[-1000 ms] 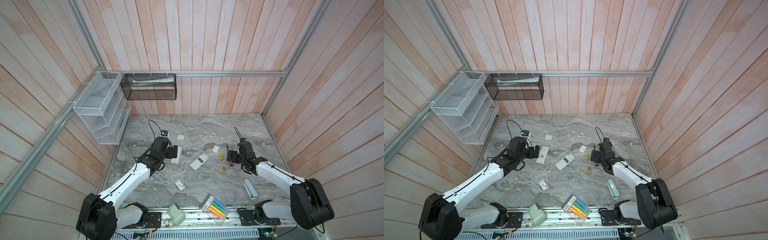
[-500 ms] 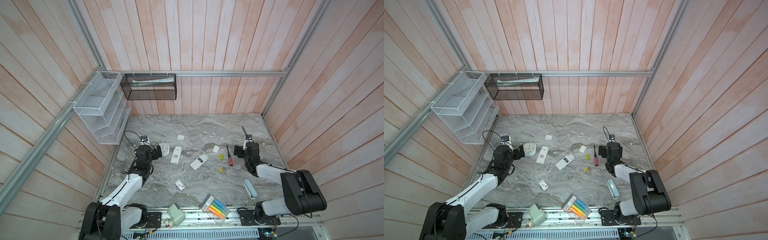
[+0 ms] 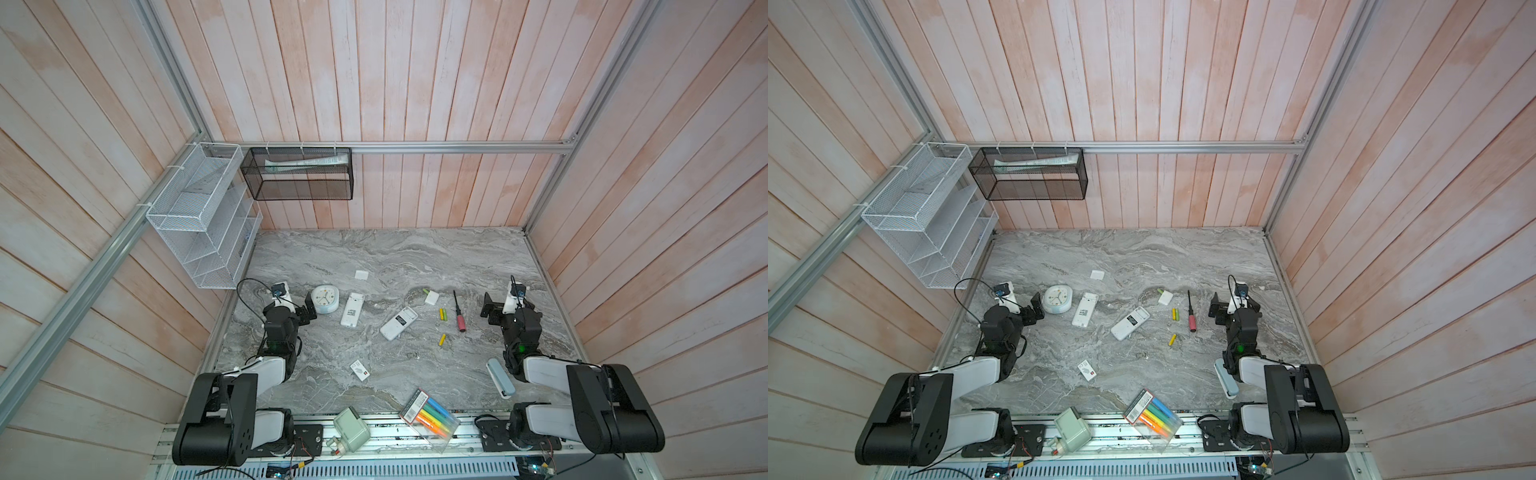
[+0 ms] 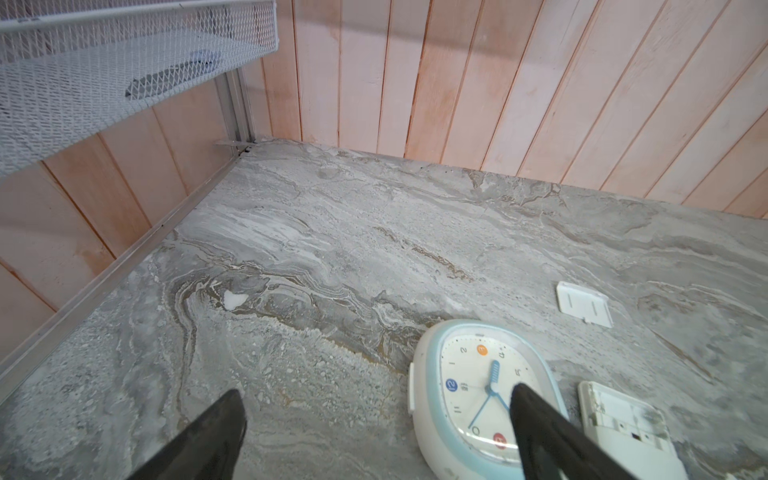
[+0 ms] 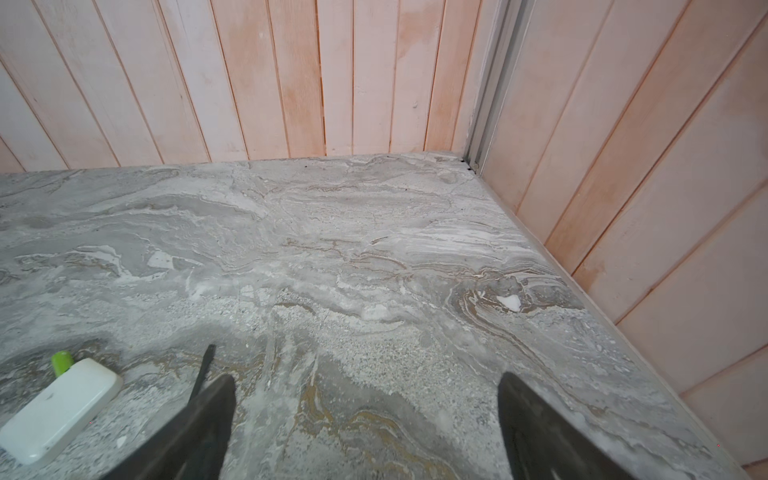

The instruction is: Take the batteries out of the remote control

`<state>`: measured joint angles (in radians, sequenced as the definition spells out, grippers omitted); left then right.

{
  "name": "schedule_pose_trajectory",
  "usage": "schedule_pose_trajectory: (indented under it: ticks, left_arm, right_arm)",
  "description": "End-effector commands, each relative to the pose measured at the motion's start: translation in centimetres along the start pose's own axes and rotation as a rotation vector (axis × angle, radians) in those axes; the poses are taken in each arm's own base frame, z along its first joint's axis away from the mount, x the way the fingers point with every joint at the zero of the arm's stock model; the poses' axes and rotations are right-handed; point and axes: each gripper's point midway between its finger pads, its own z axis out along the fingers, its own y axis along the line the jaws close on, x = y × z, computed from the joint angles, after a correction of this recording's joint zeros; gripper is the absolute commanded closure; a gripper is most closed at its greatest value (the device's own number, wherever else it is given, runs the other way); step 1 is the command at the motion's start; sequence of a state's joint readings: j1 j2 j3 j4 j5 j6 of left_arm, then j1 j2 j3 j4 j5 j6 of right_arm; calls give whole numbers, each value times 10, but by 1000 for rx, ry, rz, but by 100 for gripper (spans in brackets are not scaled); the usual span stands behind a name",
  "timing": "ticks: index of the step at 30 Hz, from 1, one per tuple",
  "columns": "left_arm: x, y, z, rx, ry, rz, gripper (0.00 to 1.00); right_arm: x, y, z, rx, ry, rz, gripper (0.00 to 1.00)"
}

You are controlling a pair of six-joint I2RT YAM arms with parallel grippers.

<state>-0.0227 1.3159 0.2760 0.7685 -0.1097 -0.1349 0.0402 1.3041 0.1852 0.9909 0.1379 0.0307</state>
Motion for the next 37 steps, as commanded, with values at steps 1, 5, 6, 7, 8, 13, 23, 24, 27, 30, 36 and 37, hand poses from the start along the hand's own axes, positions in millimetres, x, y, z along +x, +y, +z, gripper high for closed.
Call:
schedule_pose_trajectory:
  ticks: [1,5,6,7,8,13,23,24,27,30,36,37]
  left_arm:
    - [-24,-5,6,32,-78,22,0]
    - [-28,-3,8,33,-99,38,0]
    - [-29,-2,9,29,-105,36,0]
    - [-30,1,10,22,-111,58,0]
    - [-31,2,10,20,-118,58,0]
    - [-23,8,16,29,-128,42,0]
    - [-12,2,20,69,-120,65,0]
    - [-12,2,20,69,-124,65,0]
    - [-12,2,20,68,-123,66,0]
    - [-12,2,20,65,-123,68,0]
    - [-12,2,20,64,-123,68,0]
    - [-12,2,20,64,-124,68,0]
  right_arm:
    - [-26,-6,-2,-3,-111,36,2]
    - [-27,-8,7,-6,-99,22,2]
    - [-24,-10,10,-4,-95,19,2]
    - [-22,-10,10,-5,-102,19,2]
    - [-18,-11,12,-2,-107,23,2]
    - [-10,0,18,-65,-121,-2,2]
    - [-5,-7,27,-31,-59,12,2]
    - [-5,-7,27,-29,-59,12,2]
    - [-5,-7,27,-30,-57,12,2]
    - [-5,-3,27,-48,-49,-3,2]
    - [-5,-3,28,-45,-49,-5,2]
    - [-5,-3,28,-46,-50,-3,2]
